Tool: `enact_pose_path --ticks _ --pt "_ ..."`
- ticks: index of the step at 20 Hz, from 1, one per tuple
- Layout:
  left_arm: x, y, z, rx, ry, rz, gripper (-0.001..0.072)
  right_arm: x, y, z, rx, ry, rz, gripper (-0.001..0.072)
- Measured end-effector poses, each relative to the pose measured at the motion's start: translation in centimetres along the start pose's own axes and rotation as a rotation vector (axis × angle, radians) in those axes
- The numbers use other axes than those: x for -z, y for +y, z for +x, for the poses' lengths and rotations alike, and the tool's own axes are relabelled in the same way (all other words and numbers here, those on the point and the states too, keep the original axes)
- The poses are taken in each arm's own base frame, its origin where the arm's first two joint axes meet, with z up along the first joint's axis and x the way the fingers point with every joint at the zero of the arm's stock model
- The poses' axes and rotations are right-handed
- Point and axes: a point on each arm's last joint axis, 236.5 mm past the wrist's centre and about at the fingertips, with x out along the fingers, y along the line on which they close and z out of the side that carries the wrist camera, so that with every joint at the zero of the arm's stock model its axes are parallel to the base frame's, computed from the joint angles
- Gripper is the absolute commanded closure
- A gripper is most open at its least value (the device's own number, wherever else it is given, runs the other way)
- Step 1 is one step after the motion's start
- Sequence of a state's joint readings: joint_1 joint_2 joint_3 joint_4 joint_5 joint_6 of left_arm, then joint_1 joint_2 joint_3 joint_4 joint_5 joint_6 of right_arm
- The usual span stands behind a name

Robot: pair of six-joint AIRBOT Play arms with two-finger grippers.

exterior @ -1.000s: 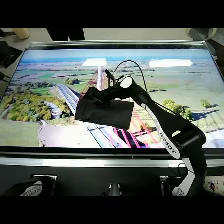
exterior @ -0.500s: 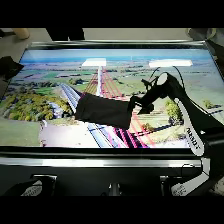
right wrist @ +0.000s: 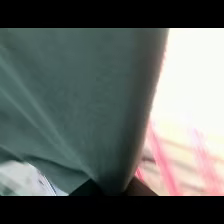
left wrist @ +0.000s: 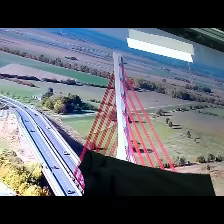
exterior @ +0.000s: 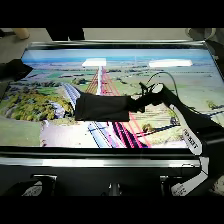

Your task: Fold the shirts.

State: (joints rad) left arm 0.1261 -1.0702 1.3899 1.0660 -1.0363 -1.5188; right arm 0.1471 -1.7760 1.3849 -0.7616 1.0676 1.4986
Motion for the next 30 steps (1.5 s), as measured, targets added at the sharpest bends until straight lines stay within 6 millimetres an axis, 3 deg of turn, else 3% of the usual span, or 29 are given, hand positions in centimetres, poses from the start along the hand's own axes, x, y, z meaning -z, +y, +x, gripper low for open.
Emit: enact_pose_path --ticks 3,5,7,10,12,14,17,19,26,30 --pt "0.0 -0.2 0.0 0.002 -0.003 0.003 0.0679 -7.2 0.1 -7.1 -0.062 -0.193 0.000 0.0685" --pt "0.0 -0.3 0.1 0.006 -0.002 0.004 0.0679 -11.4 -2.2 -13.7 -0.075 -0.328 0.046 0.0684" --pt "0.0 -0.3 0.1 0.005 -0.003 0.004 0.0679 -13.9 -6.1 -20.9 -0.079 -0.448 0.131 0.0683" --pt "0.1 -0.4 0.1 0.007 0.000 0.005 0.0679 -13.5 -13.6 -30.7 -0.041 -0.572 0.273 0.0683" --pt "0.2 -0.4 0.1 0.008 0.005 0.005 0.0679 -10.9 -19.1 -35.4 0.026 -0.603 0.384 0.0683" --pt "0.4 -0.4 0.1 0.008 0.013 0.005 0.0679 -6.9 -24.2 -38.4 0.122 -0.580 0.503 0.0684" --pt "0.6 -0.4 0.1 0.008 0.023 0.005 0.0679 0.4 -30.5 -39.9 0.305 -0.460 0.672 0.0684" --pt "0.6 -0.4 0.1 0.008 0.023 0.005 0.0678 4.3 -32.5 -39.4 0.378 -0.381 0.751 0.0684" --pt "0.7 -0.4 0.1 0.009 0.026 0.005 0.0679 14.0 -35.5 -34.5 0.507 -0.179 0.893 0.0685" --pt "0.7 -0.4 0.1 0.009 0.026 0.005 0.0679 15.9 -36.6 -34.2 0.580 -0.151 0.863 0.0685"
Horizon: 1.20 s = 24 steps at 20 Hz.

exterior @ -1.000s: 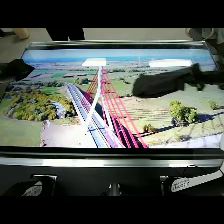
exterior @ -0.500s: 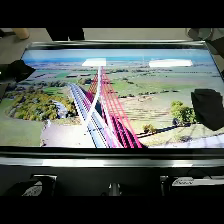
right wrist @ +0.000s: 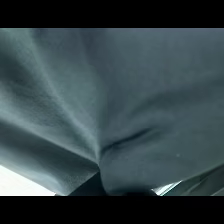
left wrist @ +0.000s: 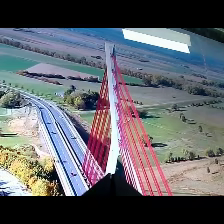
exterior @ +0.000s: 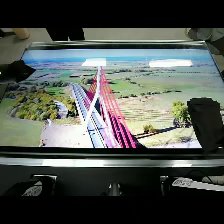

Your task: Fold the shirts.

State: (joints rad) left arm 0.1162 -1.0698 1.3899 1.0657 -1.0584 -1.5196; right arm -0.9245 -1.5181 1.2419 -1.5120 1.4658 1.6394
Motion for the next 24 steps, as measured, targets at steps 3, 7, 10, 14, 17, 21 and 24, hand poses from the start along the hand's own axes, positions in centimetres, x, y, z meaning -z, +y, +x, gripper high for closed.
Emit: enact_pose_path --ticks 3,7,10,14,17,21,24 --pt "0.0 0.0 0.0 0.000 0.000 0.000 0.0678 0.1 -0.9 0.5 0.033 -0.003 -0.008 0.0685" --pt "-0.1 0.0 0.0 0.000 -0.003 0.002 0.0679 2.1 -1.8 2.1 0.068 0.067 0.005 0.0684" --pt "-0.2 0.0 0.0 -0.001 -0.008 0.004 0.0679 2.9 -3.1 2.4 0.123 0.093 0.006 0.0188" --pt "-0.4 0.0 0.0 -0.001 -0.017 0.008 0.0680 1.2 -4.3 0.0 0.180 0.027 -0.006 0.0014" --pt "-0.7 -0.1 0.4 -0.006 -0.027 0.028 0.0683 -2.1 -3.3 -4.8 0.156 -0.111 -0.012 0.0026" --pt "0.7 1.4 3.7 -0.160 0.095 0.174 0.0657 -6.0 5.1 -12.6 0.042 -0.363 -0.175 0.0043" --pt "3.7 4.1 7.4 -0.356 0.280 0.292 0.0018 -4.3 15.8 -15.2 -0.029 -0.460 -0.408 0.0042"
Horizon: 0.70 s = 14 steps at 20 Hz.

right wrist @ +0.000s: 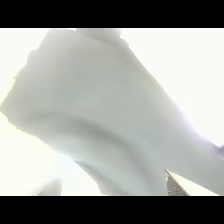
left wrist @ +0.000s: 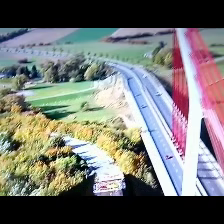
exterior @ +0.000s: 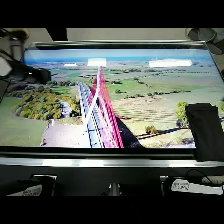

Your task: Fold the shirts.

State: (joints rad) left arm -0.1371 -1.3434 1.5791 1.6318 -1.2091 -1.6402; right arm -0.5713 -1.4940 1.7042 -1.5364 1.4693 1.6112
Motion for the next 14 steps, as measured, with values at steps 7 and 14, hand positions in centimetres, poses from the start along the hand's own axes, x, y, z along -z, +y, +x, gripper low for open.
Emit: enact_pose_path --ticks 7,14 --pt "7.9 -2.3 6.0 -0.079 0.338 0.019 0.0107 6.4 18.8 1.5 -0.170 0.161 -0.330 0.0033" --pt "9.0 -2.4 6.3 -0.074 0.365 0.028 0.0105 8.9 21.3 1.9 -0.190 0.235 -0.361 0.0042"
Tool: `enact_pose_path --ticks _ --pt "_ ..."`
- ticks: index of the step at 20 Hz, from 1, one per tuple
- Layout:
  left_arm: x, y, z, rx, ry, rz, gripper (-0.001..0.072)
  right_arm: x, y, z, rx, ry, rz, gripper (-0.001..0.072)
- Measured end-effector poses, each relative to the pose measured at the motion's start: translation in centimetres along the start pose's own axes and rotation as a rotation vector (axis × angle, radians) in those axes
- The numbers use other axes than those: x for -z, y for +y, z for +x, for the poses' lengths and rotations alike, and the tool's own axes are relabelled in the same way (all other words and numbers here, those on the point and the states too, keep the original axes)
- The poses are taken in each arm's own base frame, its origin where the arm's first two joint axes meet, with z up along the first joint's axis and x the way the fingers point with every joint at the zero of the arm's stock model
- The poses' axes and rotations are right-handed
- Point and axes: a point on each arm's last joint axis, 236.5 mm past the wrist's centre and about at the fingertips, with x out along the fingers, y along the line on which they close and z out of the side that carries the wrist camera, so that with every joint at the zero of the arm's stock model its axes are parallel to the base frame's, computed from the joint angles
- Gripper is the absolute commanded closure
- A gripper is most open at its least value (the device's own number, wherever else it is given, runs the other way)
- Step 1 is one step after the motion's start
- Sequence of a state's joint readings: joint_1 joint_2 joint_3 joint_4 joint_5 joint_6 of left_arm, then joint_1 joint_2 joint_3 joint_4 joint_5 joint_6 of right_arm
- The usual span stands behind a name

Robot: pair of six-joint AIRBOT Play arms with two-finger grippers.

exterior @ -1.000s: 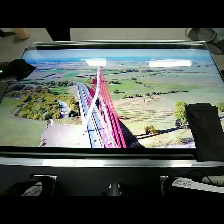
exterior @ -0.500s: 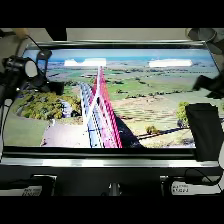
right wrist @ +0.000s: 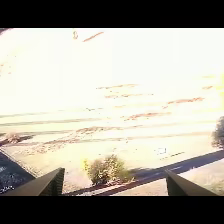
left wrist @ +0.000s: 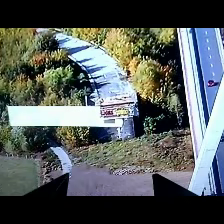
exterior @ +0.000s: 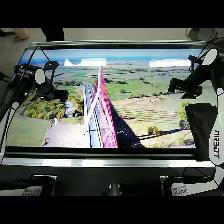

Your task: Fold the shirts.

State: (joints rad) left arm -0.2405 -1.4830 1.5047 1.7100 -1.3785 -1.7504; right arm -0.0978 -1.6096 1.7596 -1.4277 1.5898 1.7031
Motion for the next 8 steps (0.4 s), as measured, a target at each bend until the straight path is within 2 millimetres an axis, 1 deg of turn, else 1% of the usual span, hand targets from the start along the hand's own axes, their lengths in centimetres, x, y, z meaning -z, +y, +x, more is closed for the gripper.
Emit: enact_pose_path --ticks 8 --pt "0.28 0.09 0.12 -0.001 0.011 0.011 0.0105 0.18 0.43 0.12 -0.006 0.008 0.000 0.0042"
